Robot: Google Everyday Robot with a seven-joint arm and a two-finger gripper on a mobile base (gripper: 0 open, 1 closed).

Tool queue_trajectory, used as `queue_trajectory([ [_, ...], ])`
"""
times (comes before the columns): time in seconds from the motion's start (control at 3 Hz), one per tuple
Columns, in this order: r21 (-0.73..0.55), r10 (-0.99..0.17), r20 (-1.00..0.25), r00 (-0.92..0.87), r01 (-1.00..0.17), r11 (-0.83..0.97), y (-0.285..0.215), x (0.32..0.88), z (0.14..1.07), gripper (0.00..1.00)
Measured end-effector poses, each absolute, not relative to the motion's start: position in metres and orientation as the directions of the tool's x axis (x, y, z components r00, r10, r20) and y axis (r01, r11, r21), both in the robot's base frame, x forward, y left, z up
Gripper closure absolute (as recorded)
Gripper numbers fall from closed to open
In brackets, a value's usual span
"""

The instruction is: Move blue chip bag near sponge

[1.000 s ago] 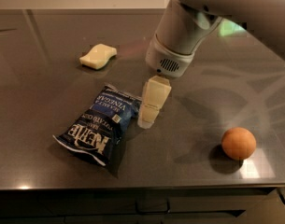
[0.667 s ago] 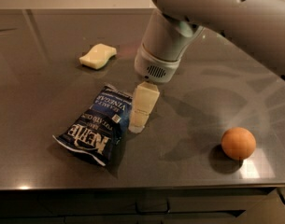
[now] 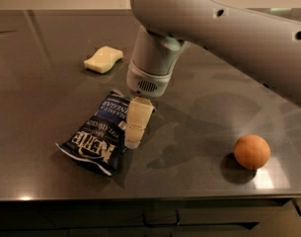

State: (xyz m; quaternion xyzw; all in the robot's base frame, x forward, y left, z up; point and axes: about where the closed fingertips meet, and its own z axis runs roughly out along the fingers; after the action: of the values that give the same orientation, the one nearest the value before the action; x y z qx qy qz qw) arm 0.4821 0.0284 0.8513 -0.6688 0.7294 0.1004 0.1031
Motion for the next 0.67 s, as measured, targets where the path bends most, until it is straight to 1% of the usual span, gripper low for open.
queue_trajectory([
  [0.33, 0.026, -0.959, -0.269, -0.085, -0.996, 0.081, 0.0333, 0.4817, 0.8433, 0.18],
  [0.67, 0.041, -0.958, -0.271, -0.098, -0.995, 0.09, 0.034, 0.4822, 0.8423, 0.41],
])
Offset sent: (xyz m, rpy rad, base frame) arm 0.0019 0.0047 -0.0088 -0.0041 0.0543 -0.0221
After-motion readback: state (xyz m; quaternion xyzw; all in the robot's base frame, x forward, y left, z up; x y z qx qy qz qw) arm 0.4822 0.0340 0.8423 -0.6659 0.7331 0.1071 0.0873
